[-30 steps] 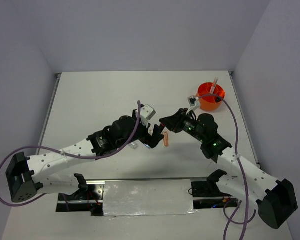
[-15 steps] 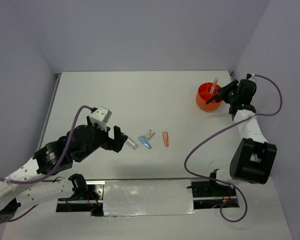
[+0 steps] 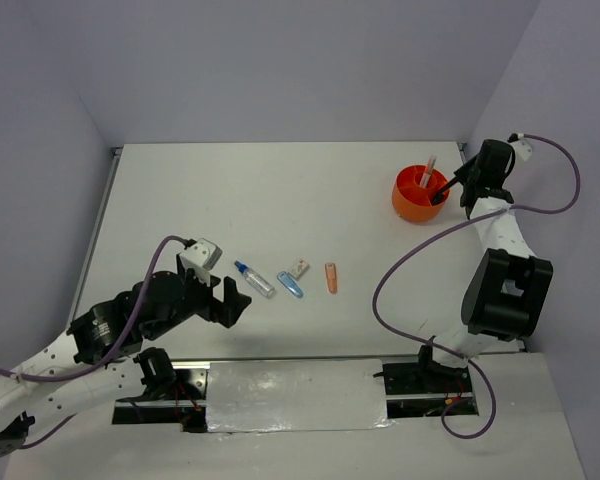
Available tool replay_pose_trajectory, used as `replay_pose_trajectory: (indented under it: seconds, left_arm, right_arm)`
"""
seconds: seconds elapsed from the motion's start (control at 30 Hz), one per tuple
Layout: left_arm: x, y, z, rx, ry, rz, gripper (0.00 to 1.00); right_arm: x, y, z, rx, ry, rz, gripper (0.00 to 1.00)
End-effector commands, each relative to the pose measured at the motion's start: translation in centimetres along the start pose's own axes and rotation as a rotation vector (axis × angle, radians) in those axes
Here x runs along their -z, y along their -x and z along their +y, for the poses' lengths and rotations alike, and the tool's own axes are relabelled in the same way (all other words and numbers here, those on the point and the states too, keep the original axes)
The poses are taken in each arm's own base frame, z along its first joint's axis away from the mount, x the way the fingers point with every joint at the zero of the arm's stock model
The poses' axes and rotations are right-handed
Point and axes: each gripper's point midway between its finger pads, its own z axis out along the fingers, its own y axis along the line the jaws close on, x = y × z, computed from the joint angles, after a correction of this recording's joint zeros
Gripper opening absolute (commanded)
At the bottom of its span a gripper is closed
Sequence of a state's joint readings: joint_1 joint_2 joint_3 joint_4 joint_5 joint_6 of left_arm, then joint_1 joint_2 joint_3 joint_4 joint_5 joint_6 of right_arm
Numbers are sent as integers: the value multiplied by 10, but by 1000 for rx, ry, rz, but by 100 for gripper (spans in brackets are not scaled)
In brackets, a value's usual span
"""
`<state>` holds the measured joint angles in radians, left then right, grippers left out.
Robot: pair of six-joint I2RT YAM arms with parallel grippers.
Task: Sort the stationery into containers
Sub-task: Place the pen in the storage box.
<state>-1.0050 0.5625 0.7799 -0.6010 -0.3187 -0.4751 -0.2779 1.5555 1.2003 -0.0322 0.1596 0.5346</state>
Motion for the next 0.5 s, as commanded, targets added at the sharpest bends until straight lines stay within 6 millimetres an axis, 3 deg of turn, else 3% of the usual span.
replay_pose_trajectory:
  seconds: [0.0,0.47]
  left_arm:
    - [2,12,-12,10,-53,-38,99]
    - [9,17,-16,7,-99,-74,99]
  right_arm:
    - [-12,16,7,37,42,-92,0]
    - [-41,-4,11,135,86,-36,2]
